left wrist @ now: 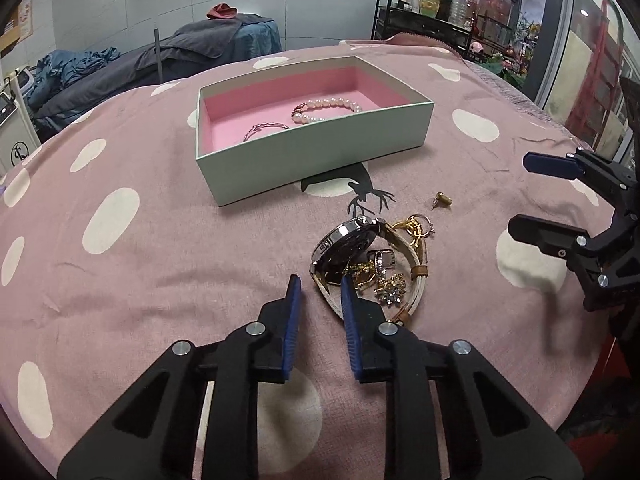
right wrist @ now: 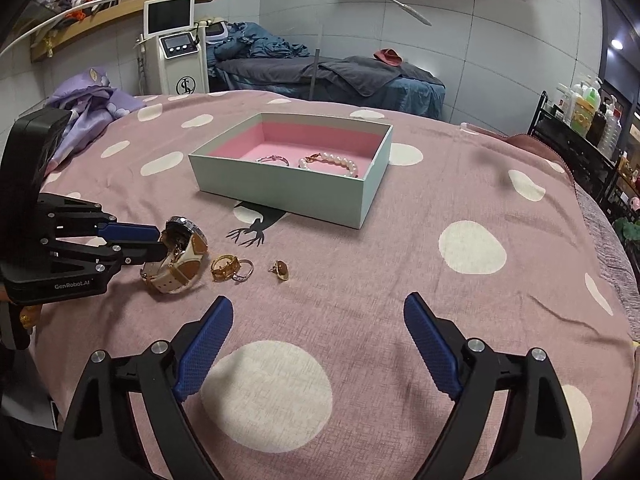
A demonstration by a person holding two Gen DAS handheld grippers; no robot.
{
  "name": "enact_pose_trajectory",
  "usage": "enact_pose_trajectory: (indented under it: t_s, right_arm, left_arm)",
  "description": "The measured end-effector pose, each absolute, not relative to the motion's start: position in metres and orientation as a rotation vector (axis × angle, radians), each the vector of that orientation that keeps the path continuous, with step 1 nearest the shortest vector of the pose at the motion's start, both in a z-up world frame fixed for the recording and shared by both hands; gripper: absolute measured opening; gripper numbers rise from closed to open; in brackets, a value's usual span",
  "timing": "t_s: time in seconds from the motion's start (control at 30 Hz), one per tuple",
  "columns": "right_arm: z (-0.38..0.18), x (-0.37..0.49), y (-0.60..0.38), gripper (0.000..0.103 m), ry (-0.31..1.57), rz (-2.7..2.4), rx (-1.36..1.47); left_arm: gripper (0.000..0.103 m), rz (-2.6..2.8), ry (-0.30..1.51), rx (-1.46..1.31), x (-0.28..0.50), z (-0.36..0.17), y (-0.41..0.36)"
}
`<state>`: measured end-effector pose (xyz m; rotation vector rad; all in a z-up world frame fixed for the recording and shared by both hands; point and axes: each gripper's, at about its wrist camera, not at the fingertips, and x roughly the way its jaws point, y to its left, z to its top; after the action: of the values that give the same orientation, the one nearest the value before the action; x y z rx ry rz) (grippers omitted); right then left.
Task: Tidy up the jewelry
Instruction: 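Move the left tool back to the watch with the cream strap, then close the left tool on the watch and lift it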
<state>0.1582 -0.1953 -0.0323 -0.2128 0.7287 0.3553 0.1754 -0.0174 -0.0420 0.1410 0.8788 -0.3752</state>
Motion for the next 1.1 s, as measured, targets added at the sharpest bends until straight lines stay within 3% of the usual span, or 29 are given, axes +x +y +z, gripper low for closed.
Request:
enact_pose_trajectory:
  t_s: [0.43,0.73,1.1]
  right_arm:
    - [-0.032,0.162,-0.191,0.085,0.726,0.361,-0.217]
    - [-0.032,0.171,-0.184,0.075,0.736,0.384,-0.265]
    - [-0.045,0.180,-0.173,0.069,0.800,0.416,-0.300]
  left_arm:
    - [0.019,-0.408,0.938,0.200,0.184,-0.049,-0.029]
    - [0.008,-0.420,0.927,0.106,0.172,-0.046,-0.010]
    - [0.008,-0.439,0.929,0.147,0.165,-0.051,-0.012]
